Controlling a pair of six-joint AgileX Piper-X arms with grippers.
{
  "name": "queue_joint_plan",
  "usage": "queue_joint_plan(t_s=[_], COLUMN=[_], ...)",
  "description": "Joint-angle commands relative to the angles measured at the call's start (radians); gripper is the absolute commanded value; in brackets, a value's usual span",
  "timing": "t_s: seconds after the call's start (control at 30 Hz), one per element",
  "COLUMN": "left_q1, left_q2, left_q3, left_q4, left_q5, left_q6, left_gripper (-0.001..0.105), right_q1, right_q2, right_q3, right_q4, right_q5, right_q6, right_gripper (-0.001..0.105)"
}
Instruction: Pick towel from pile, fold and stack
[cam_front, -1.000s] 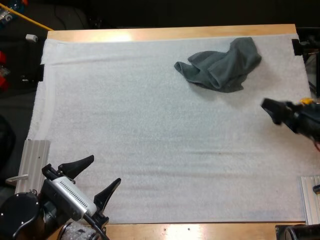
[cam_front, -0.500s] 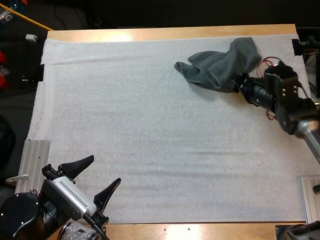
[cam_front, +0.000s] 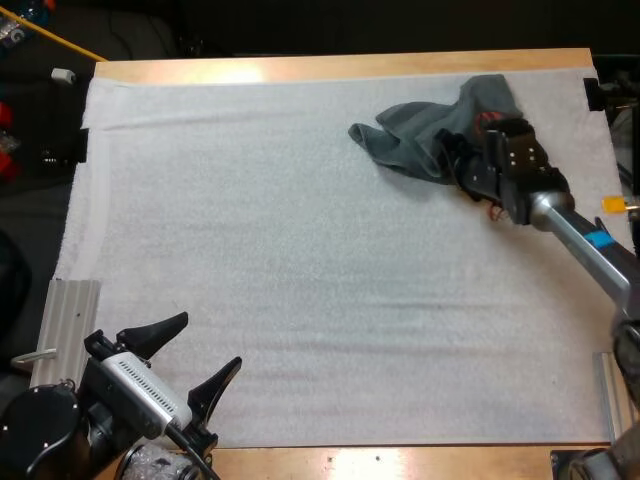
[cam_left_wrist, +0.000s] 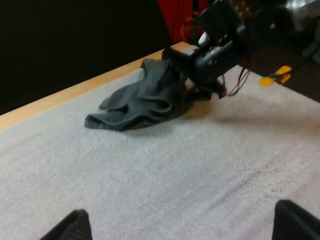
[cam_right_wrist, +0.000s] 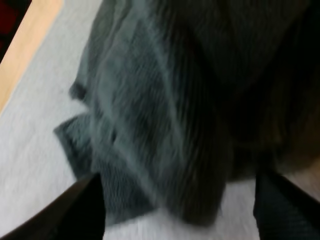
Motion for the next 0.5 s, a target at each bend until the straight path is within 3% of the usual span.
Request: queue_joint_plan(t_s=[0.0, 0.1, 0.2, 0.27, 0.3, 0.47], left_q1=[-0.002, -0.002, -0.002, -0.002, -0.002, -0.002], left_q2=[0.001, 0.001, 0.001, 0.001, 0.001, 0.001], left_q3=[-0.004, -0.004, -0.004, -0.004, -0.004, -0.004], left_q4=[0.0, 0.001, 0.01, 0.019, 0.021, 0.021], left_q5=[0.006, 0.006, 0.006, 0.006, 0.006, 0.006], left_q6=[-0.013, -0.013, -0.013, -0.013, -0.013, -0.013], left_gripper=[0.07, 0.07, 0.07, 0.07, 0.07, 0.07], right_q1=[0.0, 0.0, 0.0, 0.0, 0.0, 0.007], right_q2=[0.007, 0.057, 0.073, 0.066, 0.061, -0.025], right_q3=[-0.018, -0.055, -0.065, -0.065, -0.065, -0.065], right_q4=[-0.013, -0.016, -0.016, -0.019, -0.019, -0.002], right_q5=[-0.003, -0.003, -0.008, -0.035, -0.045, -0.052], right_q6=[0.015, 0.047, 0.08, 0.084, 0.078, -0.108], right_gripper=[0.062, 0.058, 0.035, 0.011, 0.004, 0.0])
